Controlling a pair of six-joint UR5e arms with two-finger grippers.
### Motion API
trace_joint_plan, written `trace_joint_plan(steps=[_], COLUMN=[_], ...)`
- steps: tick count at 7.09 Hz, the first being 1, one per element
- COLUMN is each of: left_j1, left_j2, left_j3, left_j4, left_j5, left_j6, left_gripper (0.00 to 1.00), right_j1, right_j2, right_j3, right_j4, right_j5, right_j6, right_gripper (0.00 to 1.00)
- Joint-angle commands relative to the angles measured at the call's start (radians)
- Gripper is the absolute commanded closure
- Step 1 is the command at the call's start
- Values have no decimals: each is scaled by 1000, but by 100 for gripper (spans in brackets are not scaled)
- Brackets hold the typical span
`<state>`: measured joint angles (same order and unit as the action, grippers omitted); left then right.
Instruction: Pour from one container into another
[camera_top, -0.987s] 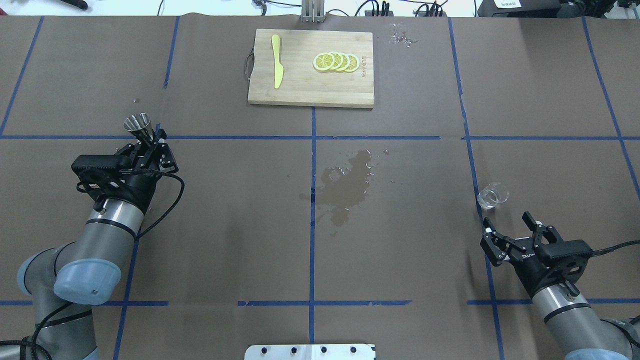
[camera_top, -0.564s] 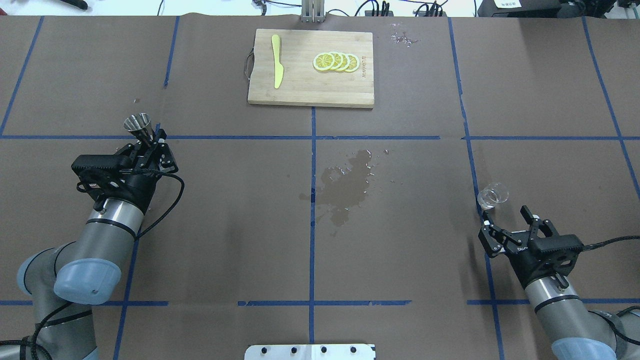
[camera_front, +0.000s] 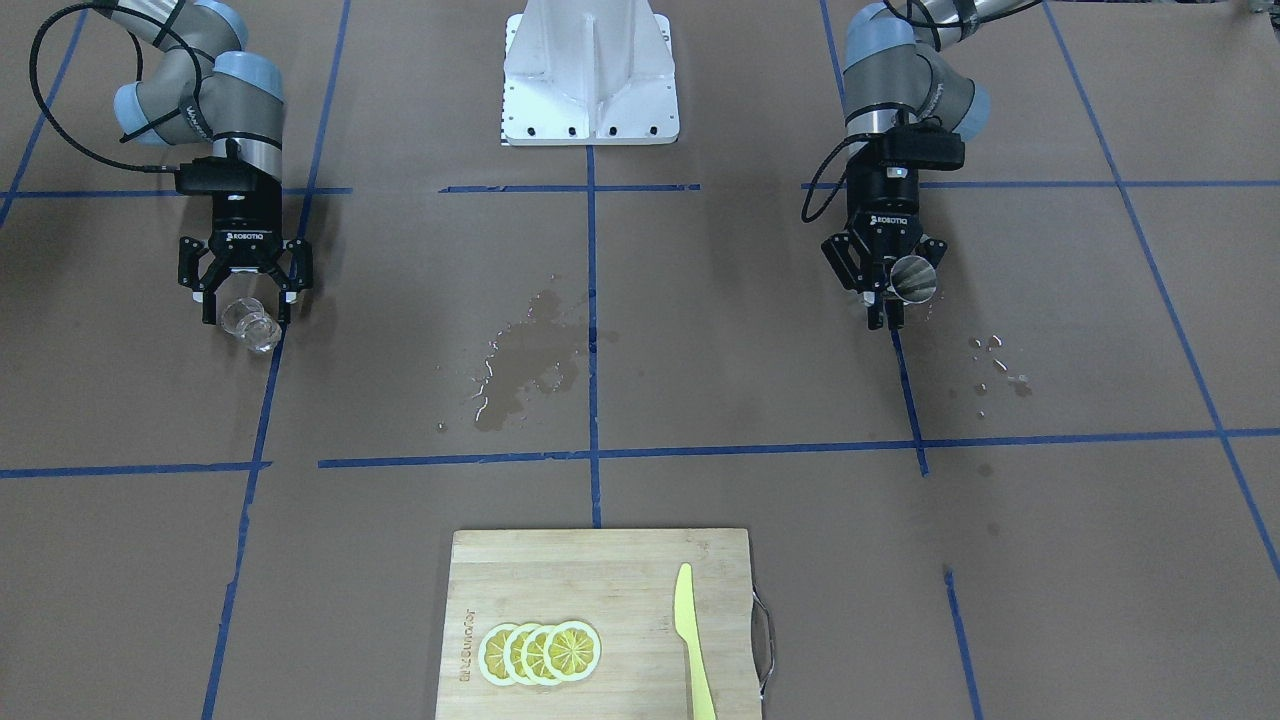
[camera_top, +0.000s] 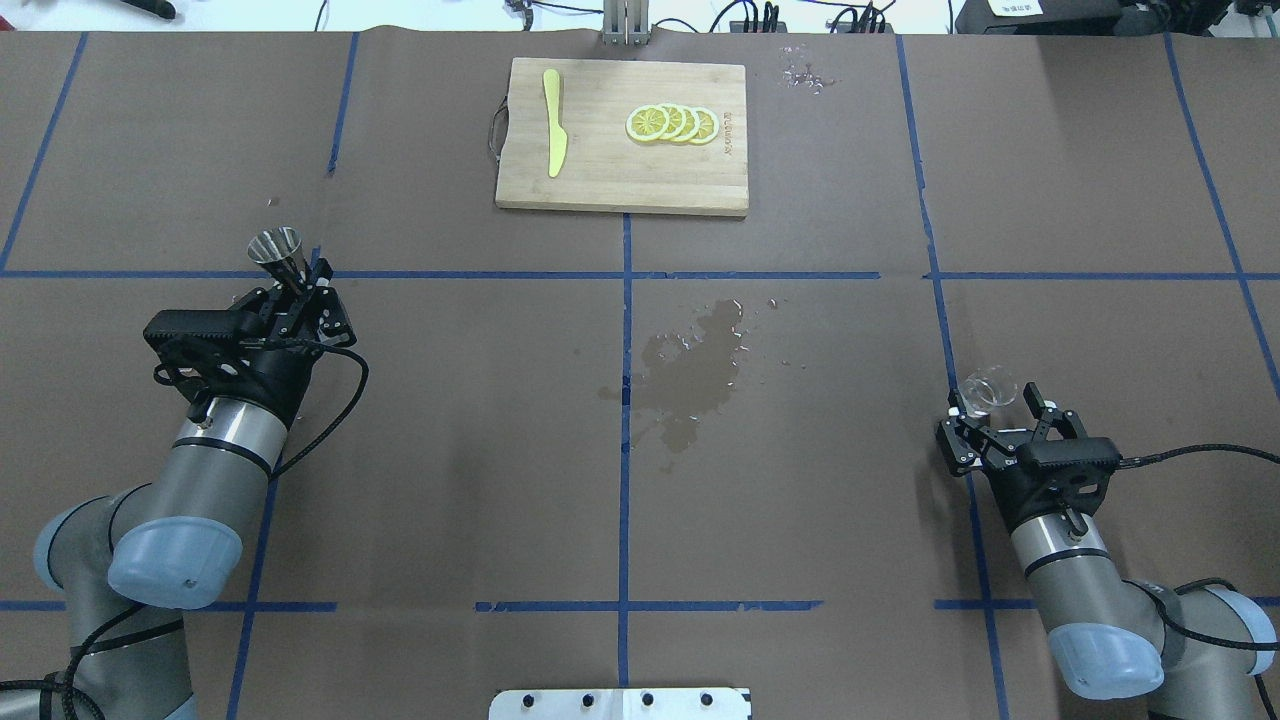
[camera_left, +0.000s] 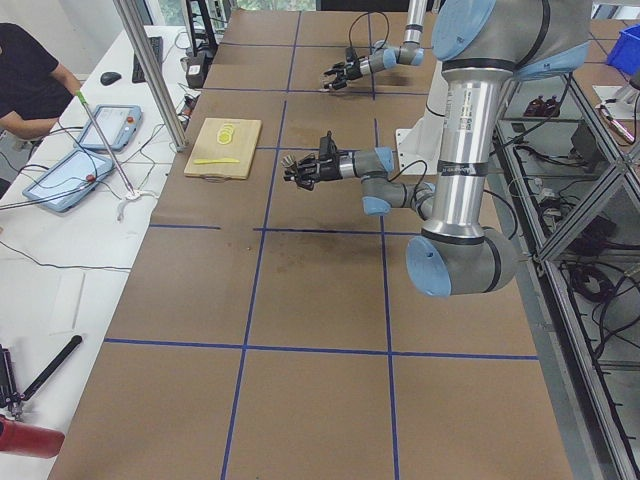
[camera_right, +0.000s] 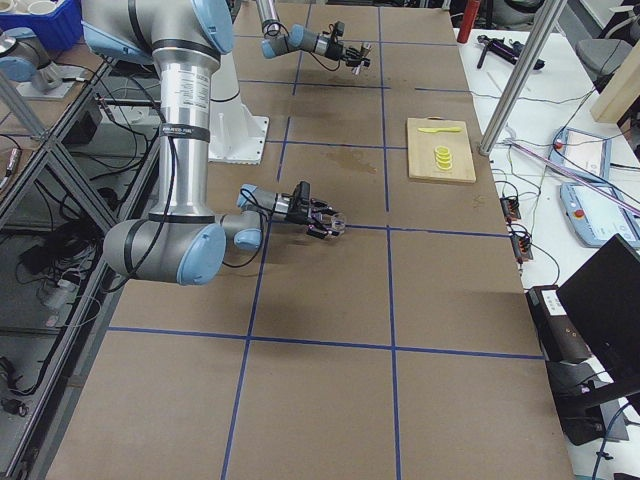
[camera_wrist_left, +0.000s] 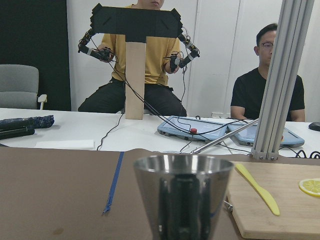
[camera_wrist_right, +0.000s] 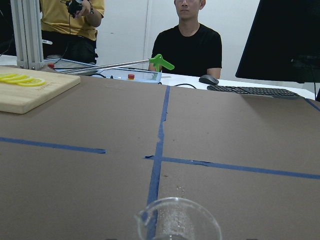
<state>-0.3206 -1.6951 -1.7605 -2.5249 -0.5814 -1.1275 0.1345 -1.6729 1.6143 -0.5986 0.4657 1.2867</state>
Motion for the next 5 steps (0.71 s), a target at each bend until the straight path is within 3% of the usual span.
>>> trace_joint_plan(steps=[1, 5], left_j1=[0, 0], left_j2=[0, 0], left_j3=[1, 4], left_j4=[0, 0], left_j5=[0, 0], left_j6=[0, 0], left_gripper=[100, 100], right_j1=[5, 7], right_j2=[4, 47], right_j3=[-5, -36], right_j4=[0, 2], right_j5=[4, 22], right_j6=[-1, -4], right_gripper=[12, 16])
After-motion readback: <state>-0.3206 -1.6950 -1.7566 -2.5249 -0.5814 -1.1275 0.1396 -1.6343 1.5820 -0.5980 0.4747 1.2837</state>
